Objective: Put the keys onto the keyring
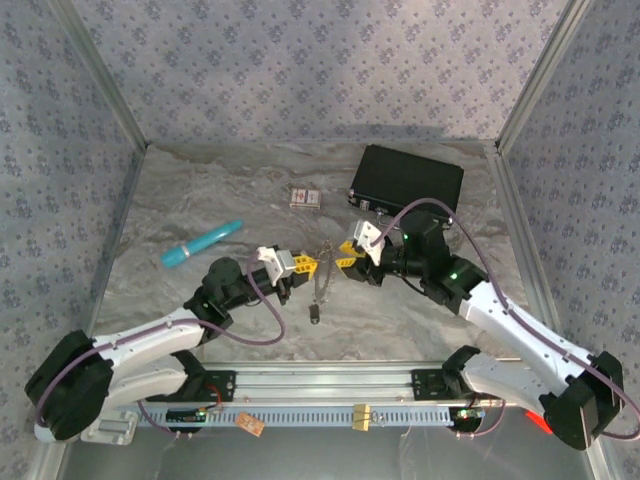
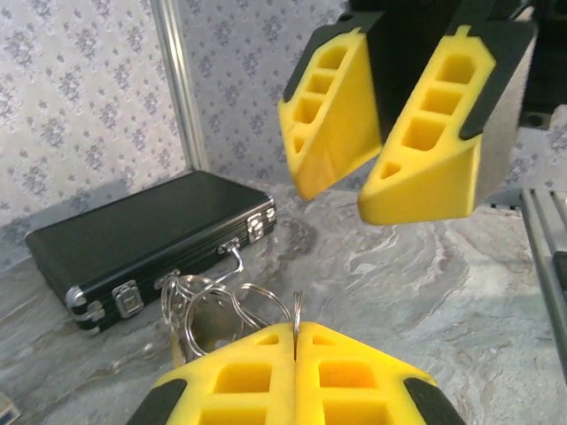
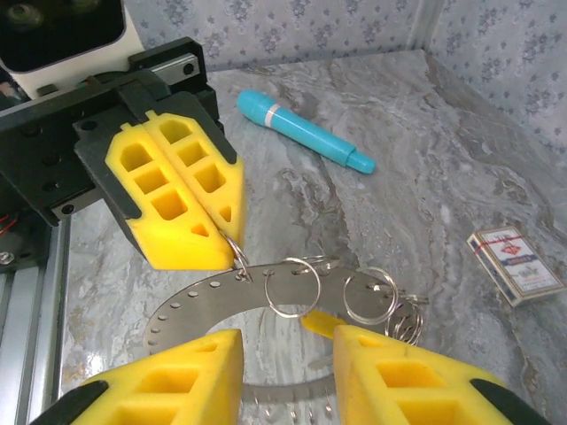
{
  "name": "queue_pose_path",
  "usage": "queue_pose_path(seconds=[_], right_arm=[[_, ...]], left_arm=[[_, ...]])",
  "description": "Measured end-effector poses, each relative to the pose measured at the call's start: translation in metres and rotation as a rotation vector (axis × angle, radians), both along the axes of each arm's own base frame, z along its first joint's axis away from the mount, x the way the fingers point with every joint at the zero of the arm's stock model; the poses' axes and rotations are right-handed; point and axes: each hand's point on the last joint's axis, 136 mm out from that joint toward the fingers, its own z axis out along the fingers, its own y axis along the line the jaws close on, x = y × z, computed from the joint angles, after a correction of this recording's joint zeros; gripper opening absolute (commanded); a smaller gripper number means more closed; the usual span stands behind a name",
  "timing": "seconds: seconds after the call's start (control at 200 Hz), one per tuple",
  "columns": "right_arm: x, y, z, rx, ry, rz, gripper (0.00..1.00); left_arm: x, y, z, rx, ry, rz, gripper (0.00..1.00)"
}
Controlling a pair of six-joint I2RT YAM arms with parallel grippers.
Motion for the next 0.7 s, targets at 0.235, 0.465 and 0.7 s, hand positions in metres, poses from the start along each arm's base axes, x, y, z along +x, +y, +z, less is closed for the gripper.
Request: queue_pose_path(seconds=[0.235,0.465,0.7], right_arm=[[-0.005,0.014,-0.016,0.002,0.057,0.09,0.35],[-0.007,0.017,-0.018,0.01,0.053,0.122,0.3],[-0.012,0.015,-0.028,0.001,0.074,0.138,0.23]], left_arm=[[-0.002,-0.01,-0.009,-0.017,0.039,-0.089,0.0],[-0.007,-0.019,-0.006,-0.042,0.047,-0.153,0.0],[-0.009,-0.021,-0.004,-0.055,0.053,-0.176,0.0]])
